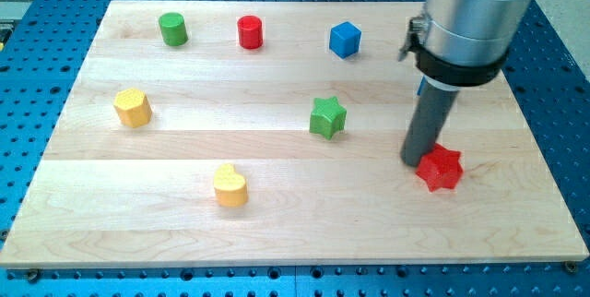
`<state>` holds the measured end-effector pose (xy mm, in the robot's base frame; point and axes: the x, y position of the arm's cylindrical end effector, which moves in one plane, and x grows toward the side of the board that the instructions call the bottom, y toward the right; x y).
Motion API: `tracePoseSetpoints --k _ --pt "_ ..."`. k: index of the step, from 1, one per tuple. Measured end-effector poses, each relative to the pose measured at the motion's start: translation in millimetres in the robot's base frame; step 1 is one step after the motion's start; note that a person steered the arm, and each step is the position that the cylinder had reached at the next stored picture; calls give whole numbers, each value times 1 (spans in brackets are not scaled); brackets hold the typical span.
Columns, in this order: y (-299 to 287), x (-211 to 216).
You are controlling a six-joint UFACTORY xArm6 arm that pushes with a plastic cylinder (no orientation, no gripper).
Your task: Place the heart left to red star
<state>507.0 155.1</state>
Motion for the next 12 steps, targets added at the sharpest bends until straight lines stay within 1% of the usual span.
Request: tracePoseSetpoints --k 2,3,4,5,6,7,8,9,10,11,12 --pt "49 45" --pt "16 52" --pt "-62 105" --pt "-114 111" --pt "-242 102" --pt "-319 87" --pt "-312 46" --pt "-246 33" --pt "-161 38" --pt "-134 45" --pt "-193 59"
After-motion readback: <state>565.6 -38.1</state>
